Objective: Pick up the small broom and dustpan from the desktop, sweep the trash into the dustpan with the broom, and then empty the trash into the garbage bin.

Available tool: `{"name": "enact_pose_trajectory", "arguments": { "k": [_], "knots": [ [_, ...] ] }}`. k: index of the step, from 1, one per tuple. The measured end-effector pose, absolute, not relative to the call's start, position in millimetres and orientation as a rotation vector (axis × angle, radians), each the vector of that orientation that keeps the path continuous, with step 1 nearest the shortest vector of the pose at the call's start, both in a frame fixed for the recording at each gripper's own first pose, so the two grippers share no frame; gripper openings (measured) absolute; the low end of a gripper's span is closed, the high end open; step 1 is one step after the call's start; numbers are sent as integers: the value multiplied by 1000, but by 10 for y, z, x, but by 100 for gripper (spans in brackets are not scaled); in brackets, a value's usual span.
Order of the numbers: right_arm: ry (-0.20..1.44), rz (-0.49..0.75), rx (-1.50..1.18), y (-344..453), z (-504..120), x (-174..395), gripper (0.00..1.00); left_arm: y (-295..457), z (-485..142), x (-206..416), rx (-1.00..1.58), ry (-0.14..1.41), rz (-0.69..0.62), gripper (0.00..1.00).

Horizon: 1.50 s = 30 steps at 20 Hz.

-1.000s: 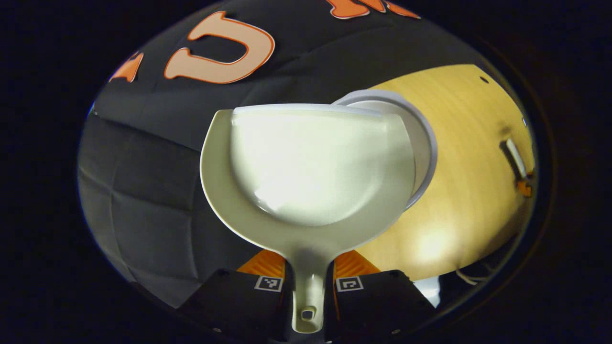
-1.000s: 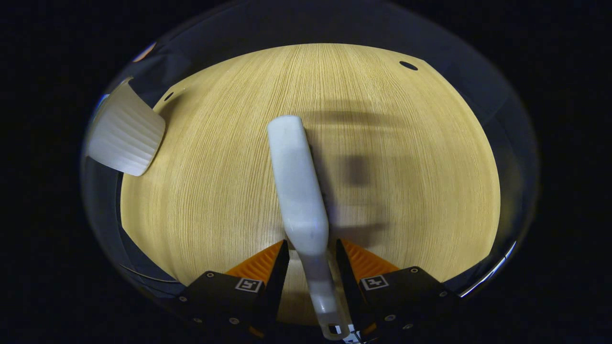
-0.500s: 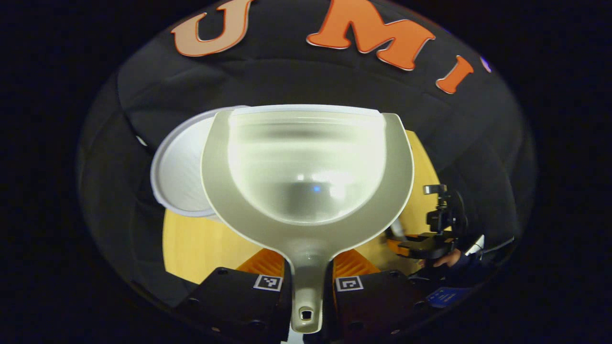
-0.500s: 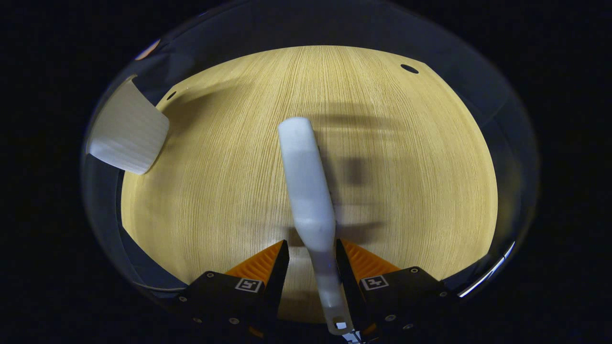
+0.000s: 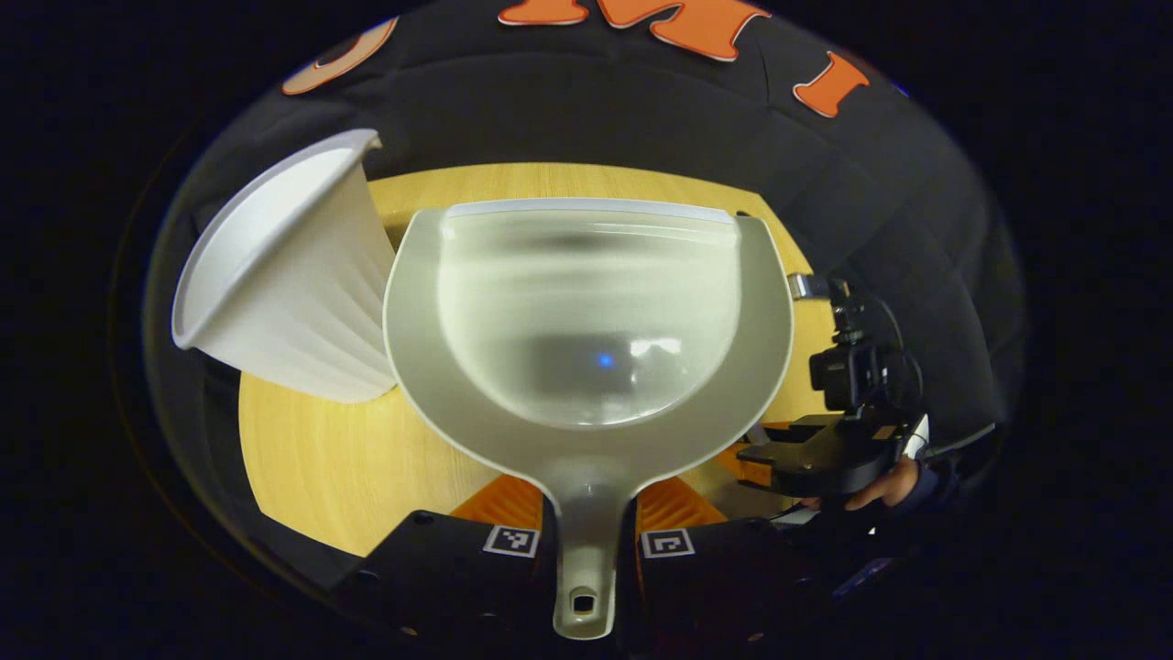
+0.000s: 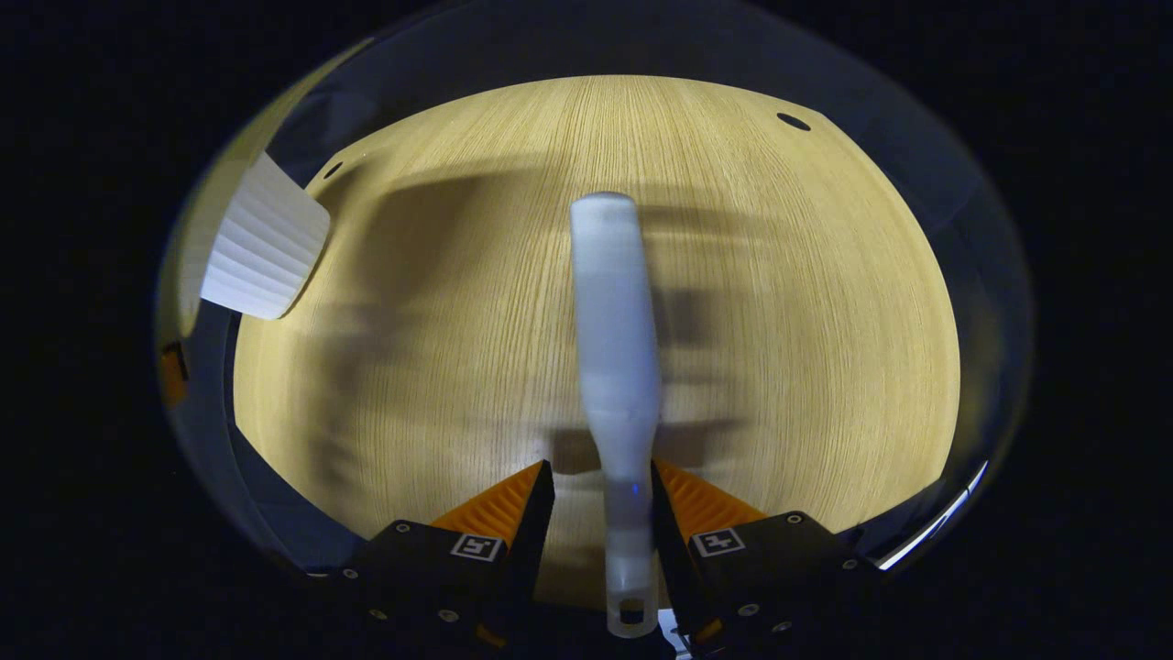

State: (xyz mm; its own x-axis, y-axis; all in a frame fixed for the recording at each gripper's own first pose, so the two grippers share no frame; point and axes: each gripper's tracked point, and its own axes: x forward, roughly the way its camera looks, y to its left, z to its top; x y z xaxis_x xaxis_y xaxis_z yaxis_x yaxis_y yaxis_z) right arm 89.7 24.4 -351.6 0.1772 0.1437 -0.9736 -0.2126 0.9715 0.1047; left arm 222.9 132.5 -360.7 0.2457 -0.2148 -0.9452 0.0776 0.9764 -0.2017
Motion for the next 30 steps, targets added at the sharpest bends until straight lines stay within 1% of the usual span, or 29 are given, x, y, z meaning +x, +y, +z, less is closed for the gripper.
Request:
{"name": "enact_pose_trajectory", "arguments": {
  "k": [5,10,14,16,17,18,20,21,22,24,25,26,28,29,30],
  "knots": [
    [1374,269,-61,291,-3510,854,60,1287,-4276,2118,-104,1398,-148,26],
    [1381,263,-79,256,-3521,840,60,1121,-4723,2022,-103,1478,-78,27],
    [1376,257,-96,209,-3524,807,60,1074,-4853,2067,-56,1492,-62,26],
    [1381,250,-90,204,-3526,810,60,1077,-4867,2152,-38,1505,-38,28],
    [1380,247,-86,204,-3526,811,60,1076,-4885,2184,-40,1520,-30,30],
    [1370,249,-84,213,-3518,819,69,1083,-4905,2235,-37,1521,-30,32],
    [1341,258,-83,233,-3476,868,52,1094,-4918,2257,-34,1562,-26,36],
    [1335,261,-79,244,-3452,879,61,1099,-4864,2227,-26,1559,-34,37],
    [1327,263,-73,258,-3430,888,62,1117,-4744,2227,-18,1549,-49,38],
    [1309,260,-66,241,-3402,908,67,1097,-4649,2303,-13,1513,-76,43],
    [1298,254,-59,212,-3344,919,63,1098,-4526,2331,-10,1494,-81,55],
    [1282,248,-48,199,-3278,948,72,1092,-4449,2324,-13,1476,-86,59],
    [1229,229,-28,174,-3091,1056,77,1106,-4294,2338,-33,1428,-85,61],
    [1186,206,-14,117,-2977,1152,80,1155,-4187,2408,-33,1372,-66,63],
    [1132,185,8,92,-2848,1287,81,1190,-4071,2514,-37,1309,-41,63]
  ]
}}
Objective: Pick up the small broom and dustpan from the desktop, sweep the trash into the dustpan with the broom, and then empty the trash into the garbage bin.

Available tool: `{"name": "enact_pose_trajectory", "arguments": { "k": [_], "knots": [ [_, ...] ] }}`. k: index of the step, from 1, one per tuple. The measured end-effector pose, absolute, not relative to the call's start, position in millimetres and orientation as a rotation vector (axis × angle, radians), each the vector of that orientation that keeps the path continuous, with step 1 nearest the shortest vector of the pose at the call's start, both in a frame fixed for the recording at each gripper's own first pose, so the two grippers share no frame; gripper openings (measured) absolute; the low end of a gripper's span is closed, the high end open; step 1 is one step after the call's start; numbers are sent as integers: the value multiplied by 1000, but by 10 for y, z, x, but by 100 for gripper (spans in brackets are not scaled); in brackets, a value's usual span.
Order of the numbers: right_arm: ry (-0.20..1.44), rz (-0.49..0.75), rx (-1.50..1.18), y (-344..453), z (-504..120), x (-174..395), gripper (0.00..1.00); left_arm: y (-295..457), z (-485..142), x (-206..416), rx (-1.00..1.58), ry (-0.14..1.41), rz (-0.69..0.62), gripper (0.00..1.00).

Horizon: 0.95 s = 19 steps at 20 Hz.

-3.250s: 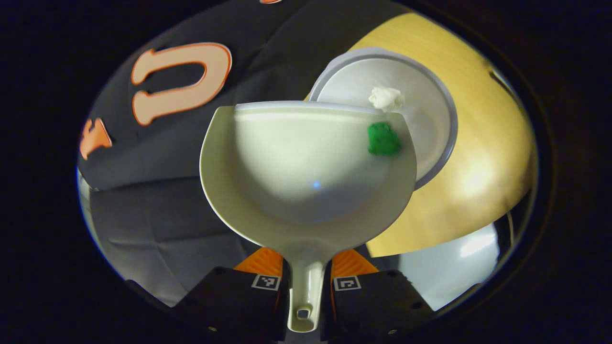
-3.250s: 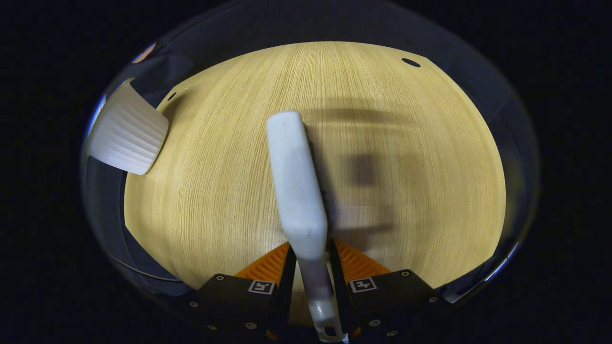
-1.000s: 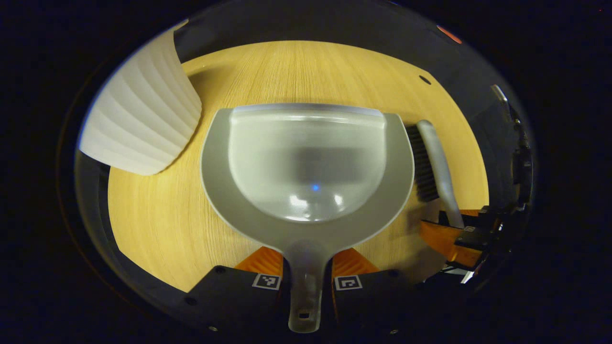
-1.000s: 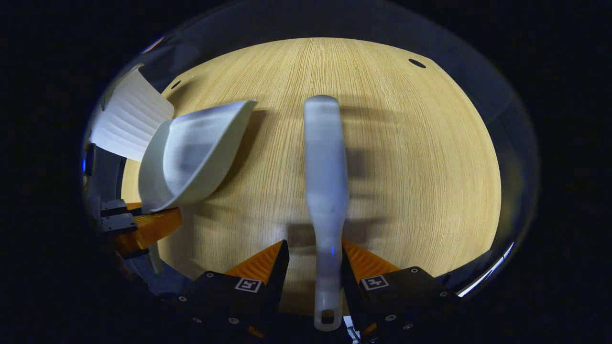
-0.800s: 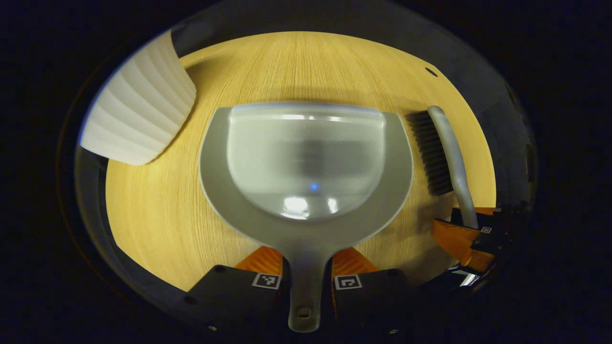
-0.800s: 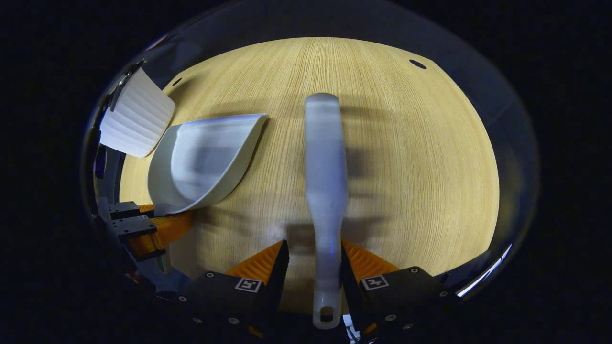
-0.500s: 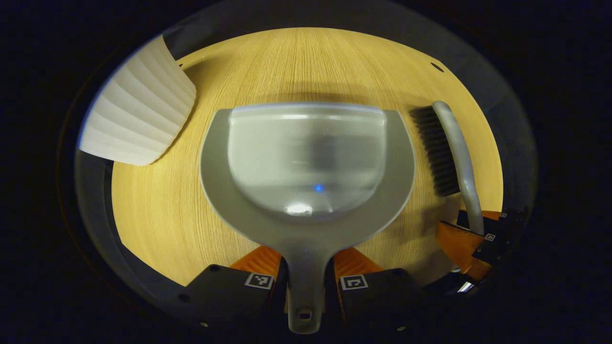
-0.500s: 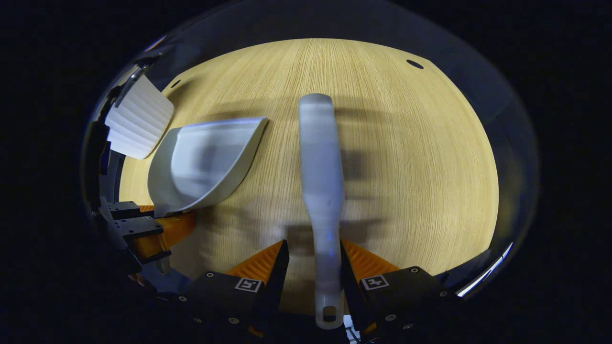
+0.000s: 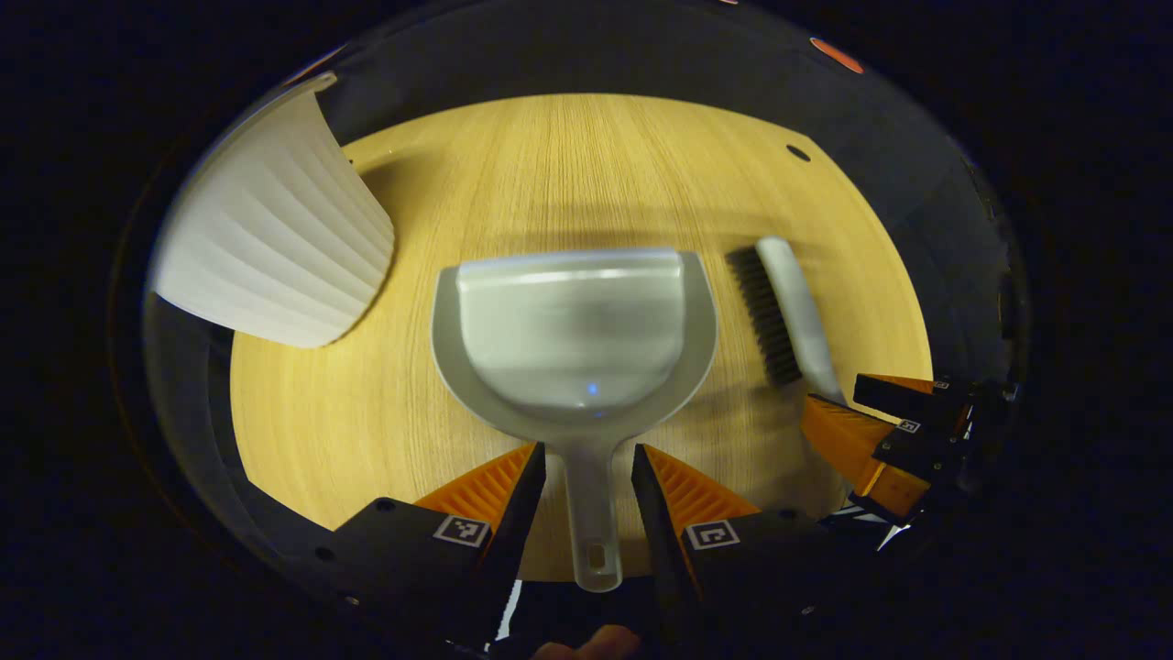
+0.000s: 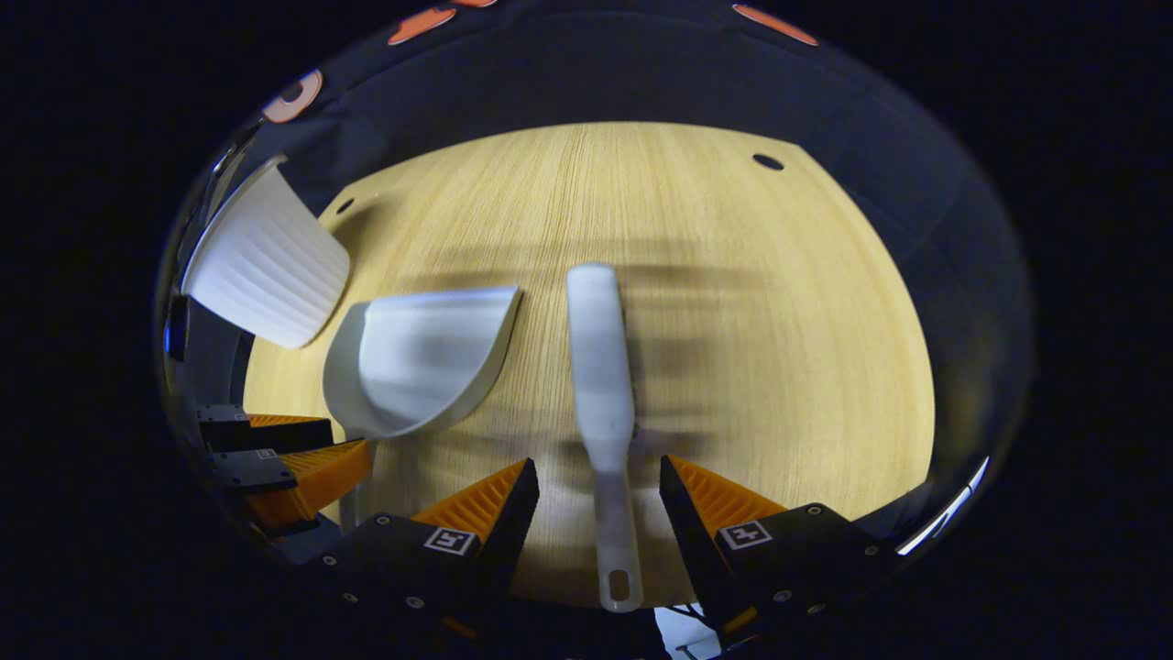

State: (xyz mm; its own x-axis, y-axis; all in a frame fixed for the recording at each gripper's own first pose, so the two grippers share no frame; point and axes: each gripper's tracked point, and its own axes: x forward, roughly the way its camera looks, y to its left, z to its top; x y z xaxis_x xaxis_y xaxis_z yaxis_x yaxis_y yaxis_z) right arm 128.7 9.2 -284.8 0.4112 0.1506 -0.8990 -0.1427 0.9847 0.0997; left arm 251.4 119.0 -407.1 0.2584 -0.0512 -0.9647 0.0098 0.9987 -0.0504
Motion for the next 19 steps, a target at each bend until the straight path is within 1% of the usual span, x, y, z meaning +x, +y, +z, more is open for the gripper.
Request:
{"name": "enact_pose_trajectory", "arguments": {
  "k": [3,4,5,6,7,9,10,11,12,14,15,17,18,19],
  "knots": [
    [984,151,51,83,-2398,1571,82,1321,-3710,2837,-35,1142,5,69],
    [928,148,50,79,-2235,1665,81,1367,-3583,2948,-36,1086,18,70],
    [873,147,41,60,-2065,1748,81,1421,-3442,3083,-35,1021,37,74],
    [822,147,35,56,-1888,1799,81,1517,-3281,3216,-37,948,77,73],
    [761,158,47,102,-1729,1859,81,1568,-3117,3367,-61,870,100,75],
    [625,177,76,202,-1429,1988,82,1689,-2639,3410,-88,728,128,75],
    [555,181,75,171,-1253,2036,82,1760,-2413,3489,-78,648,139,75],
    [489,179,69,141,-1088,2107,83,1732,-2344,3519,-56,558,148,75],
    [427,175,65,115,-899,2158,83,1867,-2259,3595,-32,479,153,75],
    [312,169,74,53,-582,2207,83,2008,-1812,3595,40,304,185,76],
    [260,164,82,38,-405,2208,83,1912,-1743,3589,73,185,197,83],
    [150,134,86,-65,-145,2188,83,1882,-1463,3494,115,25,181,84],
    [85,121,82,-101,27,2185,83,1872,-1495,3563,140,-25,169,85],
    [26,116,73,-141,178,2176,83,1890,-1631,3610,150,-67,149,89]
  ]
}}
